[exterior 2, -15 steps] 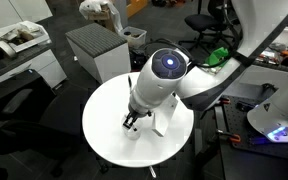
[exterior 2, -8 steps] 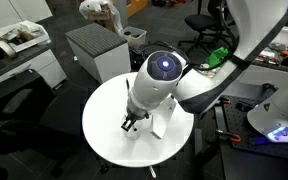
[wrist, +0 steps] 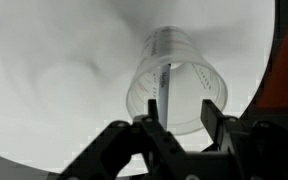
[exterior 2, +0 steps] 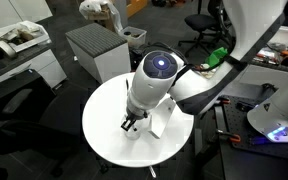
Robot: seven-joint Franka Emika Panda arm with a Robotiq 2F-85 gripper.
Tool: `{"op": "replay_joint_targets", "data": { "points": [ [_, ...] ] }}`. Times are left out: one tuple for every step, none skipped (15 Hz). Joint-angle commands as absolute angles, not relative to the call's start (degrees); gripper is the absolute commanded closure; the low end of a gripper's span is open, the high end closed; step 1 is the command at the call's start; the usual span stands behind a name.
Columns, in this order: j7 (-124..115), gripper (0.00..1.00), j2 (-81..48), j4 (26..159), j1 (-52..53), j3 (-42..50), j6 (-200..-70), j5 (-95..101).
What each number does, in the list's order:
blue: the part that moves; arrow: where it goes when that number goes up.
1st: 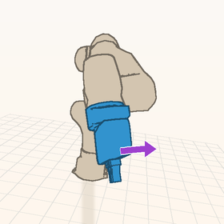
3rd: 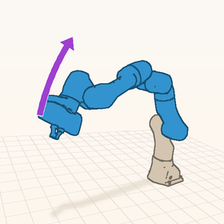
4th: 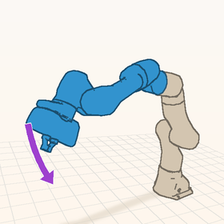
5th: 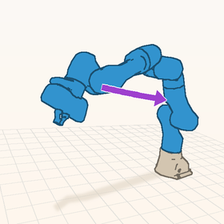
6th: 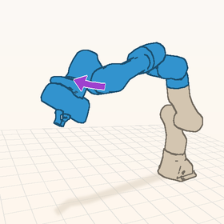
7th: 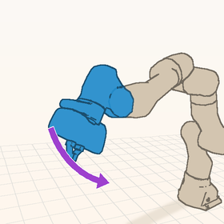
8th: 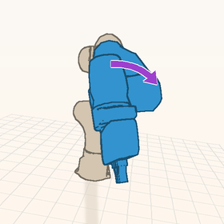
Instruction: Remove the pen from the cup and then move the cup to the right
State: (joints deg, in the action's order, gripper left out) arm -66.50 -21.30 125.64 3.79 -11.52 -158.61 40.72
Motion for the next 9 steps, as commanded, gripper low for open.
{"op": "replay_joint_targets", "data": {
  "points": [
    [-63.97, 0.49, -21.97, 125.07, 2.3, -12.67, -159.17, 38.48],
    [-63.99, 0.5, -22.05, 124.98, 2.28, -12.56, -159.0, 38.54],
    [-63.98, 0.5, -22.17, 124.92, 2.22, -12.48, -159.03, 38.65],
    [-63.97, 0.5, -22.24, 124.83, 2.19, -12.42, -158.85, 38.78],
    [-63.93, 0.51, -22.36, 124.76, 2.11, -12.38, -158.82, 38.87],
    [-64.04, 0.52, -22.48, 124.62, 2.11, -12.24, -158.77, 39.12],
    [-64.05, 0.52, -22.59, 124.5, 2.07, -12.16, -158.78, 39.31],
    [-63.92, 0.52, -22.8, 124.33, 1.94, -12.15, -158.79, 39.34],
    [-63.86, 0.52, -23.01, 124.14, 1.84, -12.11, -158.75, 39.4]
  ]
}}
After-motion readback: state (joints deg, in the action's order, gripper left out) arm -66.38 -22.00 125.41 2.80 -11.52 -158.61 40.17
